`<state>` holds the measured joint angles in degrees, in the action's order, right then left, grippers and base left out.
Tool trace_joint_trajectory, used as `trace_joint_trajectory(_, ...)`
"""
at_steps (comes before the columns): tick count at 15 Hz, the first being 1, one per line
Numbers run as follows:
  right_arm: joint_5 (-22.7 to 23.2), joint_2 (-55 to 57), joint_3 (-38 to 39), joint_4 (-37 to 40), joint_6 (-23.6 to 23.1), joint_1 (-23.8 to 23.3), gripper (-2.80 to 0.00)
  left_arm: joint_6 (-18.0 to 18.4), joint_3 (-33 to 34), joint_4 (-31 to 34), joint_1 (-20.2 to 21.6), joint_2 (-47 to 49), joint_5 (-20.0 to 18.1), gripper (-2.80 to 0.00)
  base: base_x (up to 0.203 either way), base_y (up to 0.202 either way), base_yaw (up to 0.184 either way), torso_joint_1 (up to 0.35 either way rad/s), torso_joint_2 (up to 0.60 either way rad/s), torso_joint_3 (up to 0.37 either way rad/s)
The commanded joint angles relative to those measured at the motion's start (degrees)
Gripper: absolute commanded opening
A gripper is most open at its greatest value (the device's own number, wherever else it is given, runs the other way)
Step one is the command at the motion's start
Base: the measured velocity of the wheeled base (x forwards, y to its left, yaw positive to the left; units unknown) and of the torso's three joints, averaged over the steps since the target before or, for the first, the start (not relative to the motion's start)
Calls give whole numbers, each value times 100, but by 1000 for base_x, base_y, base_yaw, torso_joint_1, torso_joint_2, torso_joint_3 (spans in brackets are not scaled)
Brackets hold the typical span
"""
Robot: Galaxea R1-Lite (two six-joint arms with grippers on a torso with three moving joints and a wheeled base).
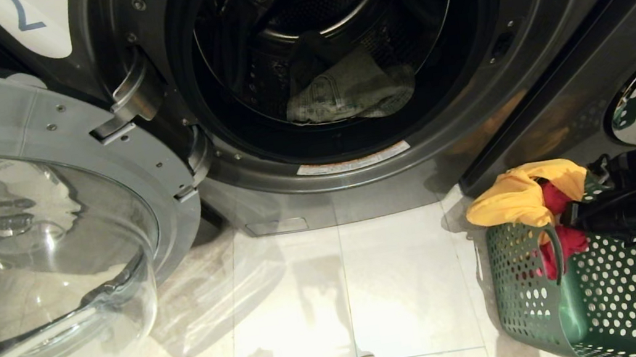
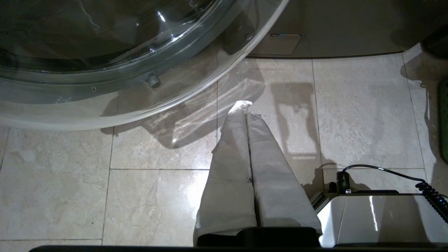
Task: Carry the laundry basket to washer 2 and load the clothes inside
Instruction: Place the clothes into the washing machine
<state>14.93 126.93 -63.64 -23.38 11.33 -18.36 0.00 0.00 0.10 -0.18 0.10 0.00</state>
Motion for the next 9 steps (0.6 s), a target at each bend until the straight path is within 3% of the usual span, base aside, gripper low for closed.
trace_joint_trajectory(1, 10, -6, 1, 57, 10, -1, -280, 0, 0, -1, 1, 8, 0, -280, 0, 0, 0, 0, 0, 0)
trace_joint_trajectory(5, 26, -324, 131, 63, 12, -3, -280, -5, 0, -1, 1, 7, 0, -280, 0, 0, 0, 0, 0, 0)
trace_joint_trajectory(9, 322, -1424, 795, 60, -236, -5, -280, -2, 0, -1, 1, -1, 0, -280, 0, 0, 0, 0, 0, 0)
